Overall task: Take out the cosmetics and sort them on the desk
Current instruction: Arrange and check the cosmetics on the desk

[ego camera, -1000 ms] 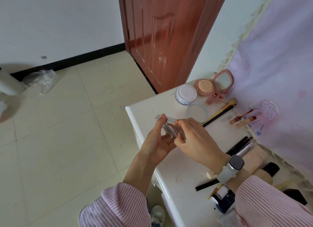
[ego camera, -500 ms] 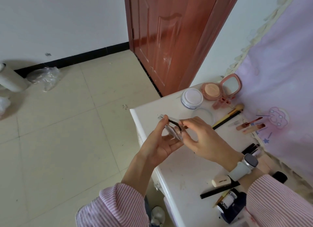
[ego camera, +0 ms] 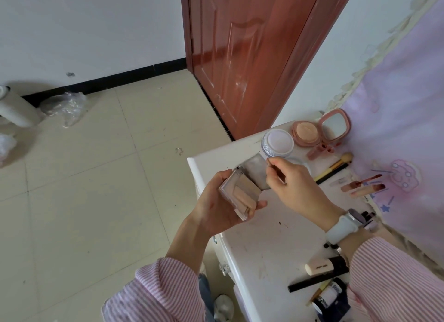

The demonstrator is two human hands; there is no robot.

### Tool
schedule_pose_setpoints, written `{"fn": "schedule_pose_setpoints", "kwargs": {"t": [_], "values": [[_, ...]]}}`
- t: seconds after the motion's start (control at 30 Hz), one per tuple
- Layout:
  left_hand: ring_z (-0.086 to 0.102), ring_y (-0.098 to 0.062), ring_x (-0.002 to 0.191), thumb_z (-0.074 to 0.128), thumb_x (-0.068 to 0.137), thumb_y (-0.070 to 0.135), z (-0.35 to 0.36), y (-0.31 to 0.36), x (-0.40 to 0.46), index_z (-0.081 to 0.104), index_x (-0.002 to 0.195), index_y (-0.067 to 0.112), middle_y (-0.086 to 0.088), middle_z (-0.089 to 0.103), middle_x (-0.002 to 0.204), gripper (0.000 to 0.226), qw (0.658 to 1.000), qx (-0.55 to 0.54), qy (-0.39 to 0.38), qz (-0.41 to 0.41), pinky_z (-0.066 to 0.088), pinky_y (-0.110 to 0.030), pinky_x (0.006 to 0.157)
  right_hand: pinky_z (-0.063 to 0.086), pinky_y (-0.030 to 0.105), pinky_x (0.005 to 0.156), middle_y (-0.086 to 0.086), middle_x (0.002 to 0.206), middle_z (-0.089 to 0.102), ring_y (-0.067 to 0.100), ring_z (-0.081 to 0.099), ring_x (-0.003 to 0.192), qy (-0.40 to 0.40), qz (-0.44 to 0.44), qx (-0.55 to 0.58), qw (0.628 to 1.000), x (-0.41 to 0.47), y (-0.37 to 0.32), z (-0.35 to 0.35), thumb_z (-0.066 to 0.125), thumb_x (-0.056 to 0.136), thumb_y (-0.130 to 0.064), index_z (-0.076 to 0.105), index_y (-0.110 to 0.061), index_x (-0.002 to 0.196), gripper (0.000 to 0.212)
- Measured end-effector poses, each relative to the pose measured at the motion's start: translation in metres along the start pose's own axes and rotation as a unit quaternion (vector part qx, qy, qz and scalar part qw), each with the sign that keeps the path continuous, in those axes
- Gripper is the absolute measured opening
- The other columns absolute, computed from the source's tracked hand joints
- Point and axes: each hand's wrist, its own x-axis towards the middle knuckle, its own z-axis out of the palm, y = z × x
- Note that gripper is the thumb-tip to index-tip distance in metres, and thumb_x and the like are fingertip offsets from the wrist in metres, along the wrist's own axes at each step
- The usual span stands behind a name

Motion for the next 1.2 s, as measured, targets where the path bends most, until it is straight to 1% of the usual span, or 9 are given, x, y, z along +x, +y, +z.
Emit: {"fn": "schedule_pose_setpoints", "kwargs": {"t": [0.17, 0.23, 0.27, 0.33, 0.4, 0.53, 0.7, 0.9, 1.2], "values": [[0.066, -0.030, 0.077, 0.054, 0.084, 0.042, -0.011, 0.014, -0.002, 0.059, 0.114, 0.008, -0.012, 0.065, 0.090, 0.046, 0.988, 0.040, 0.122, 0.079, 0.056, -0.042, 0.074, 0.034, 0.025, 0.054, -0.002, 0.054, 0.046, 0.008, 0.038, 0.047, 0.014, 0.069, 0.009, 0.997, 0.012, 0.011, 0.004, 0.052, 0.090, -0.010, 0.059, 0.001, 0.081, 0.016], [0.066, -0.023, 0.085, 0.053, 0.089, 0.040, -0.006, 0.015, 0.001, 0.055, 0.120, 0.012, -0.009, 0.064, 0.109, 0.042, 0.936, 0.188, 0.241, 0.175, 0.054, -0.040, 0.081, 0.033, 0.030, 0.052, -0.005, 0.050, 0.041, 0.012, 0.036, 0.046, 0.017, 0.091, -0.011, 0.996, 0.018, 0.015, 0.004, 0.050, 0.091, -0.014, 0.056, -0.001, 0.076, 0.021], [0.064, -0.021, 0.094, 0.054, 0.090, 0.038, -0.004, 0.012, 0.004, 0.052, 0.124, 0.014, -0.008, 0.059, 0.120, 0.042, 0.864, 0.320, 0.307, 0.239, 0.051, -0.038, 0.087, 0.033, 0.033, 0.052, -0.003, 0.049, 0.040, 0.016, 0.037, 0.047, 0.016, 0.104, -0.020, 0.994, 0.021, 0.017, 0.004, 0.049, 0.091, -0.016, 0.053, -0.002, 0.072, 0.024], [0.051, -0.025, 0.117, 0.055, 0.090, 0.030, -0.004, 0.006, 0.012, 0.047, 0.131, 0.012, -0.010, 0.049, 0.134, 0.046, 0.625, 0.587, 0.373, 0.353, 0.042, -0.039, 0.097, 0.036, 0.036, 0.053, -0.001, 0.048, 0.039, 0.022, 0.039, 0.050, 0.008, 0.124, -0.035, 0.992, 0.030, 0.017, 0.005, 0.047, 0.092, -0.018, 0.046, -0.007, 0.066, 0.028], [0.040, -0.033, 0.130, 0.057, 0.088, 0.023, -0.005, 0.000, 0.021, 0.051, 0.129, 0.010, -0.013, 0.048, 0.136, 0.043, 0.445, 0.725, 0.322, 0.415, 0.037, -0.048, 0.100, 0.032, 0.033, 0.053, -0.001, 0.048, 0.037, 0.021, 0.037, 0.050, -0.005, 0.133, -0.046, 0.990, 0.038, 0.016, 0.005, 0.046, 0.093, -0.019, 0.042, -0.010, 0.064, 0.031], [0.037, -0.030, 0.133, 0.048, 0.092, 0.024, -0.011, 0.003, 0.037, 0.054, 0.128, 0.017, -0.008, 0.048, 0.139, 0.038, 0.295, 0.853, 0.199, 0.381, 0.033, -0.057, 0.101, 0.025, 0.027, 0.053, -0.005, 0.050, 0.037, 0.018, 0.037, 0.050, -0.021, 0.118, -0.039, 0.992, 0.051, 0.016, 0.007, 0.046, 0.094, -0.018, 0.044, -0.009, 0.067, 0.029], [0.012, -0.023, 0.143, 0.038, 0.095, 0.018, -0.029, 0.015, 0.048, 0.030, 0.143, 0.024, -0.002, 0.021, 0.154, 0.049, 0.297, 0.894, 0.170, 0.290, 0.008, -0.055, 0.111, 0.029, 0.032, 0.059, 0.011, 0.065, 0.053, 0.026, 0.047, 0.062, -0.016, 0.100, -0.041, 0.994, 0.059, 0.021, 0.011, 0.047, 0.094, -0.017, 0.061, 0.004, 0.086, 0.026], [0.044, -0.029, 0.129, 0.044, 0.091, 0.025, -0.032, 0.016, 0.042, 0.058, 0.125, 0.018, -0.008, 0.050, 0.137, 0.037, 0.273, 0.883, 0.170, 0.343, 0.037, -0.059, 0.098, 0.035, 0.031, 0.070, 0.020, 0.089, 0.066, 0.030, 0.055, 0.078, 0.013, 0.106, -0.030, 0.994, 0.065, 0.028, 0.017, 0.047, 0.094, -0.016, 0.064, 0.000, 0.102, 0.024], [0.046, -0.028, 0.127, 0.039, 0.090, 0.026, -0.034, 0.010, 0.043, 0.056, 0.127, 0.017, -0.005, 0.050, 0.138, 0.042, 0.263, 0.875, 0.210, 0.348, 0.038, -0.060, 0.097, 0.038, 0.030, 0.073, 0.020, 0.091, 0.067, 0.028, 0.054, 0.077, 0.047, 0.128, -0.002, 0.991, 0.062, 0.033, 0.018, 0.048, 0.093, -0.009, 0.064, 0.002, 0.103, 0.022]]}}
